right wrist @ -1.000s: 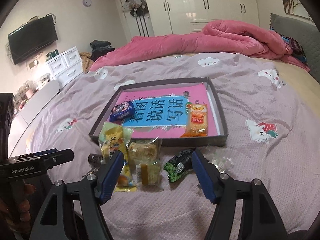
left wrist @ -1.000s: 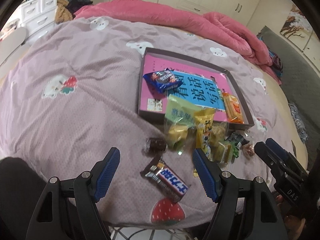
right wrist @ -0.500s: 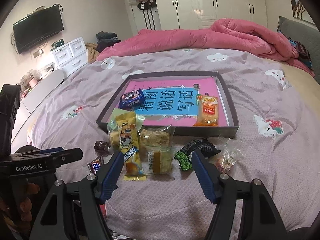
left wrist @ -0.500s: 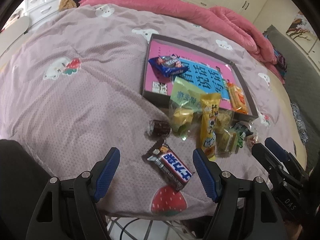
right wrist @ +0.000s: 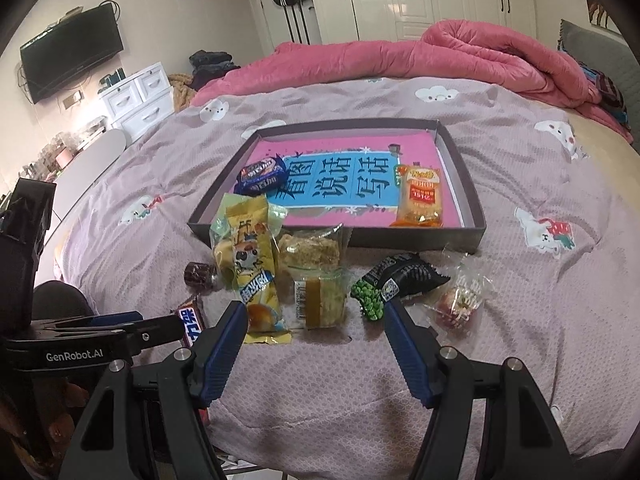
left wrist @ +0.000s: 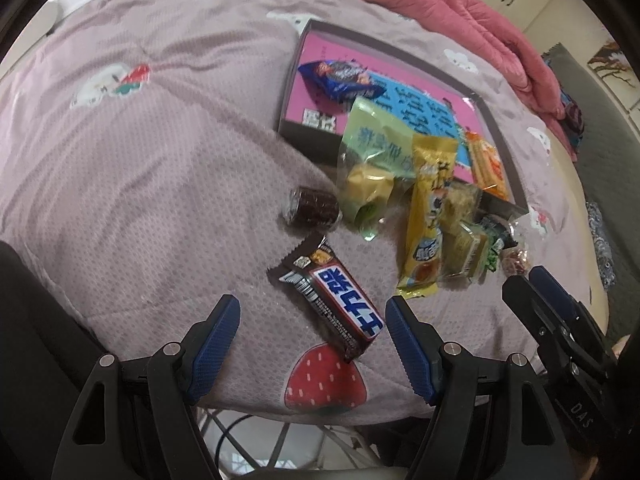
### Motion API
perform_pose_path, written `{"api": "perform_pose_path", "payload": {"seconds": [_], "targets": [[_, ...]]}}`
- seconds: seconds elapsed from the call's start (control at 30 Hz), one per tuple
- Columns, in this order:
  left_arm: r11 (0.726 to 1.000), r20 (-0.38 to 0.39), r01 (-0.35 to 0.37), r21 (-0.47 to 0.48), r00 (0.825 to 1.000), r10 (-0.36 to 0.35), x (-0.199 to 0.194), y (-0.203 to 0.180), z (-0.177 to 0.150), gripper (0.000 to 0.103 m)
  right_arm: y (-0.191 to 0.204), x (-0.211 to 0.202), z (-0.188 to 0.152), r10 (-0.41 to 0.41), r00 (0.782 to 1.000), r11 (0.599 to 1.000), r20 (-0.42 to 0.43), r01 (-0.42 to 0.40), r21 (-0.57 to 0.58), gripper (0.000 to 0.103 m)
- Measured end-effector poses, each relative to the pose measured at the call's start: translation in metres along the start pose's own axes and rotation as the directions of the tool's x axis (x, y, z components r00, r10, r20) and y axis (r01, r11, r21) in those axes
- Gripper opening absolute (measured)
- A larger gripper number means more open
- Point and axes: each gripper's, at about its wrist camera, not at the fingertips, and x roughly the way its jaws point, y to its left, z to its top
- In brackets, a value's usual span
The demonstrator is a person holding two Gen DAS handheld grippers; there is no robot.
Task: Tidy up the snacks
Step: 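Withdraw both open tools from the tray back toward the snack pile, then grasp the red-and-blue chocolate bar with the left tool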
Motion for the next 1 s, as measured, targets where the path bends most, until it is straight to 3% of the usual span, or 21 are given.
{"api": "perform_pose_path", "payload": {"seconds": [0.43, 1.0], "targets": [[0.999, -0.058, -0.007, -0.042, 0.998, 0.004, 0.027, -0.004, 0.002, 0.076, -0.007, 0.009, -0.001, 0.001, 1.0, 1.0, -0.016, -0.001, 0.019, 0.07], [0.995, -0.057, -0.051, -0.088, 0.997, 0.046, 0.046, -0.01, 0.006, 0.076, -0.007, 0.038, 0.004, 0.016, 0.997, 0.999, -0.069, -0.013, 0.031, 0.07]]}}
